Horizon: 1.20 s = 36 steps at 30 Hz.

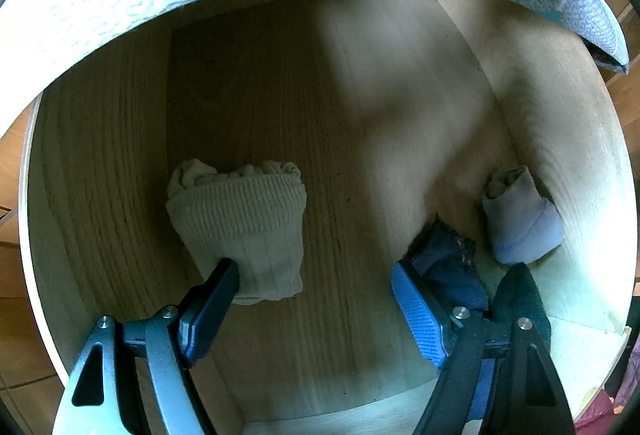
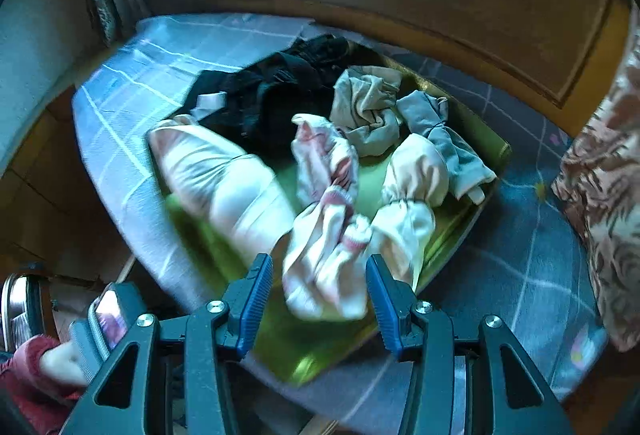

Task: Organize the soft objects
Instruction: 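Return the right tool to the drawer and grasp the navy sock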

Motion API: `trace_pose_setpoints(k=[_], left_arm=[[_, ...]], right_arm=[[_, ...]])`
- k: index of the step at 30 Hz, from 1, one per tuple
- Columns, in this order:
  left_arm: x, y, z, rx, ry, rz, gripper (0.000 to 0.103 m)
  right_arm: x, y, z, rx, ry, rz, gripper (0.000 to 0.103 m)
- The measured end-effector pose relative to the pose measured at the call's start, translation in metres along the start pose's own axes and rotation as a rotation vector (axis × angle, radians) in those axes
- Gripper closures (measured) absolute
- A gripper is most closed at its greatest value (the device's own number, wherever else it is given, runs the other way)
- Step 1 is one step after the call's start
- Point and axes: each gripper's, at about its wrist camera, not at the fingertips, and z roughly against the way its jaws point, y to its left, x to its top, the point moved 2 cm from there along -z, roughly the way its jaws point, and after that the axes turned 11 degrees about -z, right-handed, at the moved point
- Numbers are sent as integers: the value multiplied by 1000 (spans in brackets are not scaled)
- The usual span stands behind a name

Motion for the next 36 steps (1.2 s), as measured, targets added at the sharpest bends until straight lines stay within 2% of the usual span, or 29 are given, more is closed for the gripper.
trace_pose_setpoints(k=[6,11,19,24,26,27,28,29,30,31,33,36], left_arm=[[1,-2,-1,2,2,-2,23],[1,-3,-1,2,2,-2,23],[1,-2,-1,1,1,-1,23],[4,0,3,-27,-32,10,23],[4,-3,6,-70,-48,-4,25],[4,-6,7,-134,-66,-17,28],[4,-9,9,-220,-81,-27,43],[3,-11,9,-323,-89,-29,52],[2,-9,10,-361,-92,-15,52],[1,-6,12,-341,-97,-2,52],[-1,8,18,-212,-106,22,52],[-7,24,27,-90,-104,52,52]], right_arm=[[-44,12,37,31,-40,31,53],[-83,19,43,37,-14,52,53],[-150,38,8,80,123,86,51],[-180,45,-24,114,203,84,50],[-186,43,-32,128,218,71,50],[-188,42,-34,129,223,68,50],[-189,41,-34,128,224,65,50],[-189,41,-34,128,224,61,50],[-189,39,-34,129,222,55,50],[-188,37,-34,131,221,50,50],[-190,35,-33,132,219,45,48],[-195,37,-37,131,230,52,47]])
